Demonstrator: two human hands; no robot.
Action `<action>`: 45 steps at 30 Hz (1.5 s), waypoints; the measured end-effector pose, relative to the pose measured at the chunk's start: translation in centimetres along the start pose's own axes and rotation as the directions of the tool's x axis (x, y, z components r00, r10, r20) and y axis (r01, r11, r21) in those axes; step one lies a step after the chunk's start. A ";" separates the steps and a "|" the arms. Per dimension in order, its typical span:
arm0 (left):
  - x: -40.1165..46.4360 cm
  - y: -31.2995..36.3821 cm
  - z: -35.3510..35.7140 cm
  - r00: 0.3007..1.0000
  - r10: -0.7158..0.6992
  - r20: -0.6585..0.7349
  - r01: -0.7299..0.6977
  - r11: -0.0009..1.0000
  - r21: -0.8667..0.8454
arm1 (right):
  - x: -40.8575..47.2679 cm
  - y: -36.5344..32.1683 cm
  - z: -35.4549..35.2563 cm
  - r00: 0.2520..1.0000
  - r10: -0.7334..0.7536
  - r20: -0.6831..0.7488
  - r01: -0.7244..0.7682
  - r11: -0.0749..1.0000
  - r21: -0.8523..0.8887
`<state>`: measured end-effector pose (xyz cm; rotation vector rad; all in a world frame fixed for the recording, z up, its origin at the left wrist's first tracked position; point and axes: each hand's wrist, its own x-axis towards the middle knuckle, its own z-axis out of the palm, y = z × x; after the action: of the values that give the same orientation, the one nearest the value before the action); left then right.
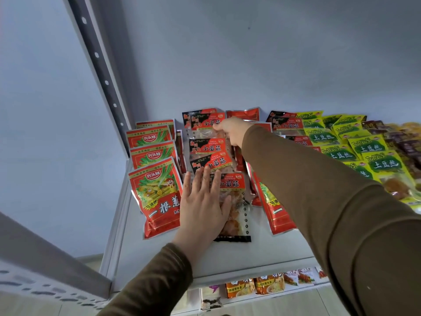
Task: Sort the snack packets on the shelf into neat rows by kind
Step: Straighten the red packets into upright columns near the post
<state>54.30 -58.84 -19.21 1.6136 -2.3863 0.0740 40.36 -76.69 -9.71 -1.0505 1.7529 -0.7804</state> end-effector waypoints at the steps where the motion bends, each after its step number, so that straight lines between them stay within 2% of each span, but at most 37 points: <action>1: 0.4 -0.1 0.0 1.000 -0.007 -0.003 0.007 1.000 0.006 | 0.0 0.0 -0.1 1.000 0.002 -0.007 -0.002 1.000 0.028; 6: 2.3 -0.7 0.0 0.999 -0.031 0.014 0.030 0.999 0.038 | 0.6 0.7 -0.3 0.998 -0.033 0.046 0.023 0.979 0.202; 10: 2.8 -1.1 0.3 0.998 -0.032 0.060 0.030 0.999 0.031 | 0.3 0.6 0.6 0.999 0.043 -0.032 -0.037 0.985 0.166; 12: 3.0 -1.1 0.3 0.997 -0.014 0.070 0.011 0.999 0.033 | 0.2 0.6 0.7 0.998 0.032 -0.057 -0.026 0.995 0.097; 16: 3.4 -1.2 0.2 0.997 -0.002 0.076 -0.001 0.999 0.041 | 0.0 0.6 0.4 1.000 -0.023 -0.014 0.024 0.994 0.108; 18: 3.1 -1.3 0.1 0.998 -0.011 0.069 0.009 1.000 0.026 | -1.4 0.5 0.3 0.997 -0.063 -0.046 0.065 0.997 0.052; 20: 2.8 -1.5 0.2 0.998 -0.025 0.064 0.024 1.000 0.014 | -3.2 0.4 -0.2 0.971 -0.224 -0.087 0.223 0.975 -0.015; 22: 2.5 -1.8 -0.1 0.998 -0.046 0.046 0.047 0.999 -0.019 | -6.3 1.0 -1.4 0.914 -0.393 -0.103 0.384 0.919 -0.092; 25: 2.1 -2.7 -0.7 0.992 -0.119 -0.031 0.116 0.989 -0.087 | -11.5 4.8 -2.3 0.844 -0.536 -0.025 0.503 0.807 -0.311; 27: 1.8 -3.6 -1.2 0.986 -0.156 -0.059 0.154 0.987 -0.044 | -14.3 8.7 -1.4 0.836 -0.544 0.071 0.500 0.703 -0.505; 29: 1.6 -4.3 -1.5 0.985 -0.173 -0.026 0.173 0.985 0.015 | -15.6 12.0 0.1 0.875 -0.468 0.121 0.417 0.604 -0.680; 32: 1.5 -4.3 -1.7 0.983 -0.173 0.066 0.168 0.983 0.075 | -15.5 14.4 1.8 0.911 -0.398 0.108 0.320 0.518 -0.793; 35: 1.1 -3.9 -1.5 0.983 -0.145 0.114 0.131 0.984 0.117 | -14.5 14.5 1.9 0.908 -0.392 0.145 0.359 0.555 -0.750; 40: 0.2 -3.4 -1.6 0.981 -0.158 0.109 0.141 0.979 0.148 | -13.2 14.6 1.5 0.885 -0.428 0.183 0.414 0.544 -0.730; 45: 0.1 -2.8 -1.1 0.979 -0.153 0.138 0.141 0.986 0.093 | -13.2 15.2 2.5 0.891 -0.441 0.108 0.395 0.636 -0.663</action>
<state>57.08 -59.80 -18.40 1.8889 -2.3885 0.0281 40.73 -58.34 -18.38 -2.0064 1.9169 -0.4301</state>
